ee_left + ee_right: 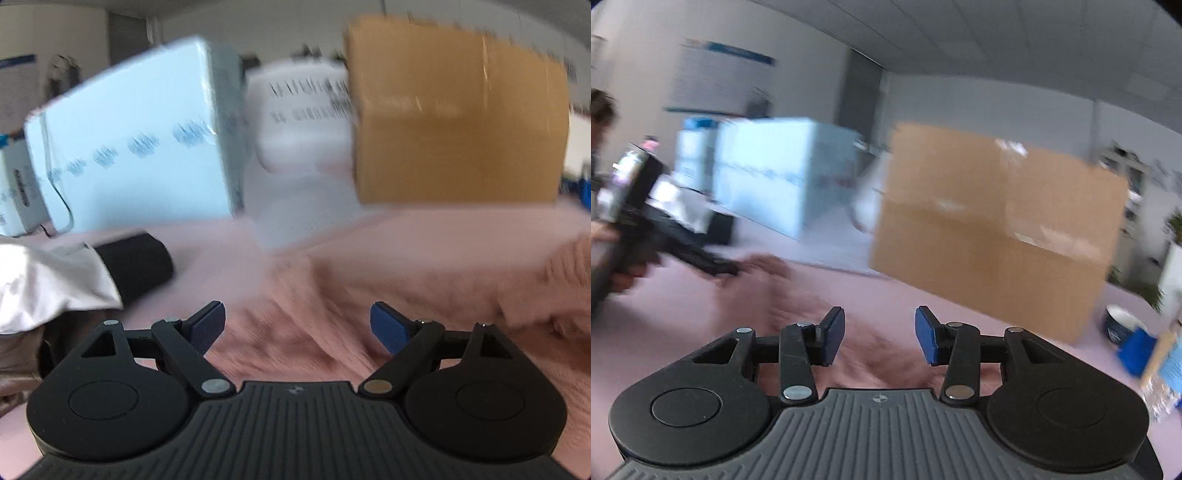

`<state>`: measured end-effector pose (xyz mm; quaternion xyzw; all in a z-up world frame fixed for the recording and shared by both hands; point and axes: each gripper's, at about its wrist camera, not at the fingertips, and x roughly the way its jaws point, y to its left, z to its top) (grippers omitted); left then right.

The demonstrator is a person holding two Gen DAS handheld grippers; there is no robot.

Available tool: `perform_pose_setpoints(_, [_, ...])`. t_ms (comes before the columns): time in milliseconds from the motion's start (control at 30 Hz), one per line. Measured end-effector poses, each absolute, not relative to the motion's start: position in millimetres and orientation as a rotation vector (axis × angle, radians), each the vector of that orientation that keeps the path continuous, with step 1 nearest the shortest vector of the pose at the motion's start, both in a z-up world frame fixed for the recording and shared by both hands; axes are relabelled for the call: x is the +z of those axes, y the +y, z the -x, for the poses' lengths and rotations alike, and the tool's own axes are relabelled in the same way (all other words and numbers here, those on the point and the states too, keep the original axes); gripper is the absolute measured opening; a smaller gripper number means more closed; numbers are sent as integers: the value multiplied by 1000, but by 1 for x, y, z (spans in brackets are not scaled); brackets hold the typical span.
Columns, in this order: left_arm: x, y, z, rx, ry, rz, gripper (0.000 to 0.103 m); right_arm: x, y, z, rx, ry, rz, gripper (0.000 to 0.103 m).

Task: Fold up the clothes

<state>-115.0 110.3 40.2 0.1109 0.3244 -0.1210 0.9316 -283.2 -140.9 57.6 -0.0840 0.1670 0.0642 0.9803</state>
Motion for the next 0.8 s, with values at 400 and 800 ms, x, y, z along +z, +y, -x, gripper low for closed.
perform_pose_setpoints(400, [29, 83, 78, -139, 859, -184, 91, 17, -185, 248, -154, 543, 64, 62])
perform_pose_setpoints(800, [25, 13, 75, -97, 674, -396, 9, 10, -190, 245, -139, 565, 17, 65])
